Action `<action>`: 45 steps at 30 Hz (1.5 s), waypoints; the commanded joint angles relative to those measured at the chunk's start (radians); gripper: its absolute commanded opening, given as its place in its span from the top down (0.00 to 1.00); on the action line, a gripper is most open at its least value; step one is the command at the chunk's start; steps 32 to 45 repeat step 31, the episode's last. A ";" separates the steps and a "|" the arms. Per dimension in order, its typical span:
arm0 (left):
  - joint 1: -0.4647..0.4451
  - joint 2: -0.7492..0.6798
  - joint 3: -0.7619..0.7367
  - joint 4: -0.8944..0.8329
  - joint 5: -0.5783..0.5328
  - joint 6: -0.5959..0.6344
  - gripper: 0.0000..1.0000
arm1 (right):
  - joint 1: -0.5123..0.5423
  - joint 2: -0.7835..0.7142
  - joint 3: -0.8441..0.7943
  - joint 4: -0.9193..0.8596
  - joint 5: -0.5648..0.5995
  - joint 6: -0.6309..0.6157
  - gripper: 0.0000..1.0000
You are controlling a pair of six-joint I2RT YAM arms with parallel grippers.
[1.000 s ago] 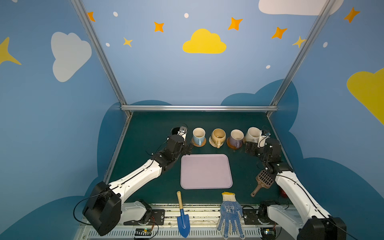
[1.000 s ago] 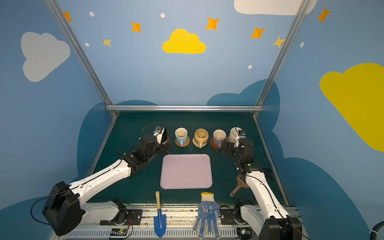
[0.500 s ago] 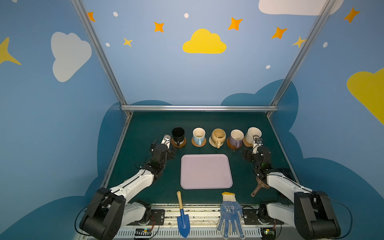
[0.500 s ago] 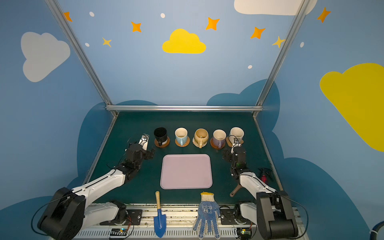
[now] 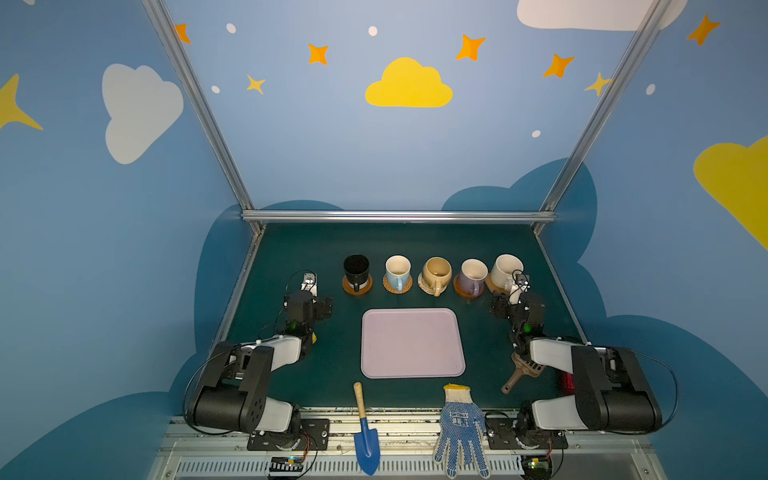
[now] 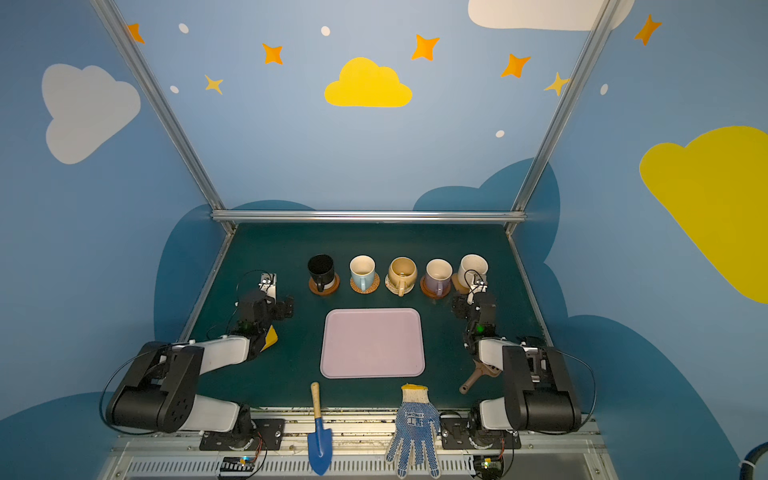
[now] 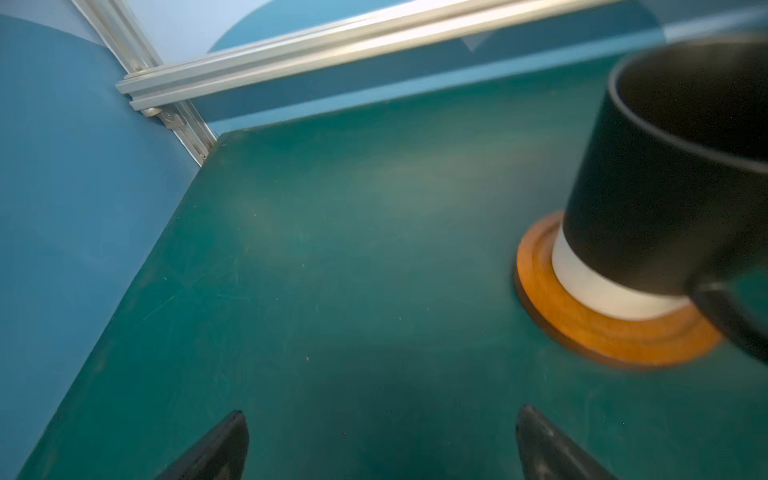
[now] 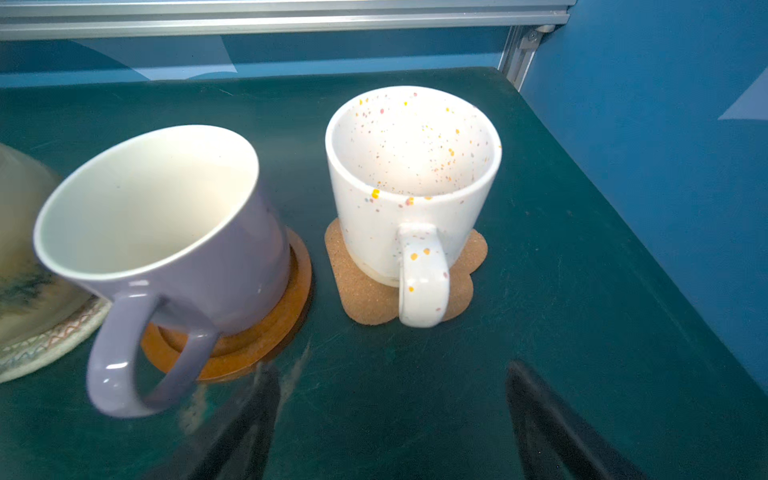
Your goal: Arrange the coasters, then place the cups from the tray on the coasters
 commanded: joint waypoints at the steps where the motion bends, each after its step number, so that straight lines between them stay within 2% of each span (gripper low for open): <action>1: 0.038 0.043 0.009 0.090 0.089 -0.061 0.00 | -0.002 0.042 0.016 0.085 -0.068 -0.007 0.16; 5: 0.050 0.067 0.009 0.103 0.100 -0.071 0.00 | -0.001 0.097 0.019 0.133 -0.067 -0.014 0.15; 12: 0.063 0.081 0.013 0.103 0.133 -0.075 0.00 | -0.003 0.091 0.027 0.104 -0.070 -0.012 0.12; 45: 0.071 0.086 0.009 0.112 0.153 -0.079 0.00 | -0.002 0.091 0.025 0.109 -0.075 -0.015 0.11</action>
